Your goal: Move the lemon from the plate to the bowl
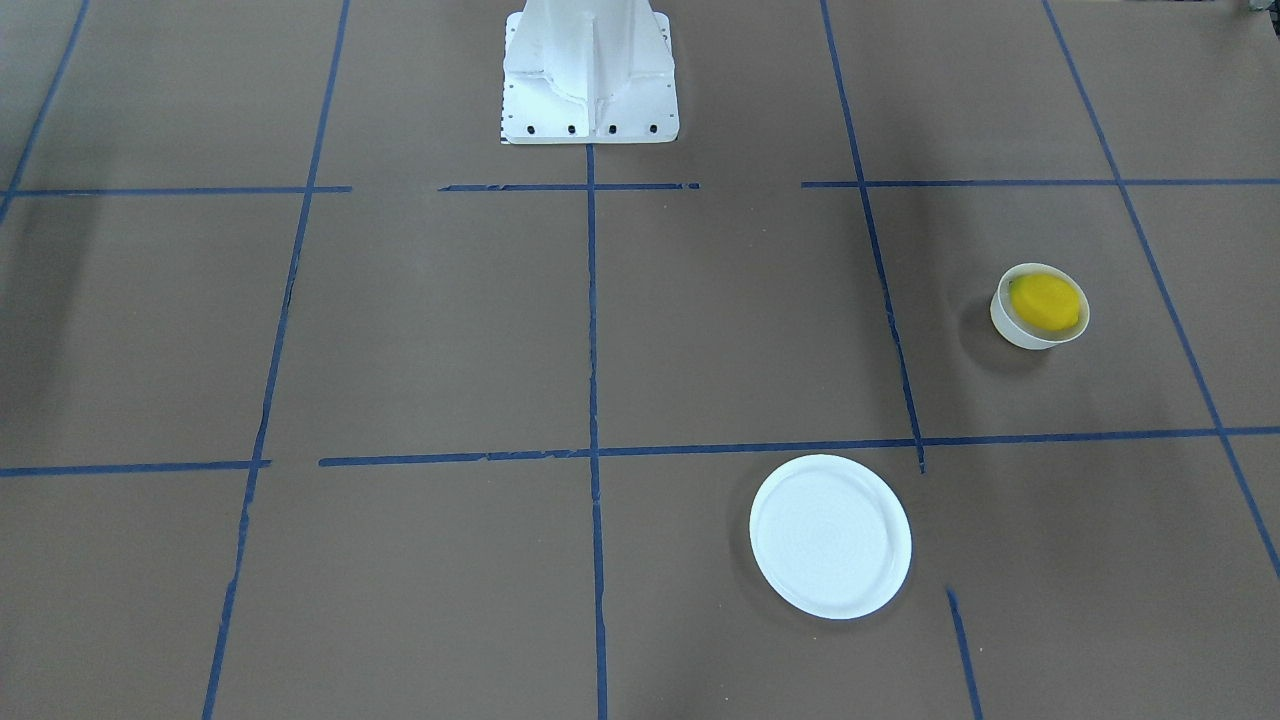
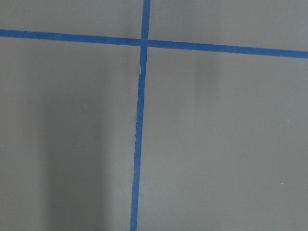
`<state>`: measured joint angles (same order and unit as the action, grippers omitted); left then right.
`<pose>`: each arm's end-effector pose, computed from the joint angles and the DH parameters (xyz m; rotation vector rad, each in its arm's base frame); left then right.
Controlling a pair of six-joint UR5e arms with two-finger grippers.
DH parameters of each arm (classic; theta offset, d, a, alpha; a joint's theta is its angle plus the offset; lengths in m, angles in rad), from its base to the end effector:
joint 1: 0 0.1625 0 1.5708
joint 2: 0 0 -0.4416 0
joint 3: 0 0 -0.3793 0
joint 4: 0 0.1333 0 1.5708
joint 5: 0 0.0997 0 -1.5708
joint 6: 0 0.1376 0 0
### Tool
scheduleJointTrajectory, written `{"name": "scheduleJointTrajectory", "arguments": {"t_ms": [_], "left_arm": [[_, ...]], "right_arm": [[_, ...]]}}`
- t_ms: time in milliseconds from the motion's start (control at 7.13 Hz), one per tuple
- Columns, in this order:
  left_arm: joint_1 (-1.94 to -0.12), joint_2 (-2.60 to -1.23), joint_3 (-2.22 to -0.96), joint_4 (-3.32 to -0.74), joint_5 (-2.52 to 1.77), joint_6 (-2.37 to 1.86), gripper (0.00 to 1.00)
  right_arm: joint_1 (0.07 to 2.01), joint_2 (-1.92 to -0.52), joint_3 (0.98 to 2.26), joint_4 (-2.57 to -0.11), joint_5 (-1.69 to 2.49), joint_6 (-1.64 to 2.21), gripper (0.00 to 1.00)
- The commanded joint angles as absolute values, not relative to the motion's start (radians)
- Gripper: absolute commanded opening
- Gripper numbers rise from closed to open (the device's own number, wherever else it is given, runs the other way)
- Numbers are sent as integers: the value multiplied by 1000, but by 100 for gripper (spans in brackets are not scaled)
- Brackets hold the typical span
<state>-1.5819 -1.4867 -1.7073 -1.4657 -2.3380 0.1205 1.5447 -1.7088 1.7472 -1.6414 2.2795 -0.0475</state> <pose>-0.0426 -0.4356 0.6868 0.0005 0.7689 0.0837 0.0329 -0.4156 0.6930 -0.0233 -0.7090 -0.0591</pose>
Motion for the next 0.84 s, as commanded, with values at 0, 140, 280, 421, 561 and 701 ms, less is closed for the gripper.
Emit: {"name": "scheduleJointTrajectory", "arguments": {"t_ms": [0,140,280,421,561,701], "left_arm": [[-1586,-1485,-1704,-1457,-2370,129,100],[-1586,-1482,-1703,-1457,-2378,129,100],[-1588,-1482,-1704,-1457,-2378,129,100],[-1594,-1482,-1704,-1460,-2378,129,100],[-1594,-1482,-1706,-1460,-2378,129,100],[-1597,-1482,-1706,-1463,-2378,129,100]], "right_arm": [[1545,-1709,1747,-1641,2279,-48,100],[1545,-1709,1747,-1641,2279,-48,100],[1545,-1709,1747,-1641,2279,-48,100],[1545,-1709,1747,-1641,2279,-48,100],[1545,-1709,1747,-1641,2279,-48,100],[1545,-1709,1747,-1641,2279,-48,100]]}}
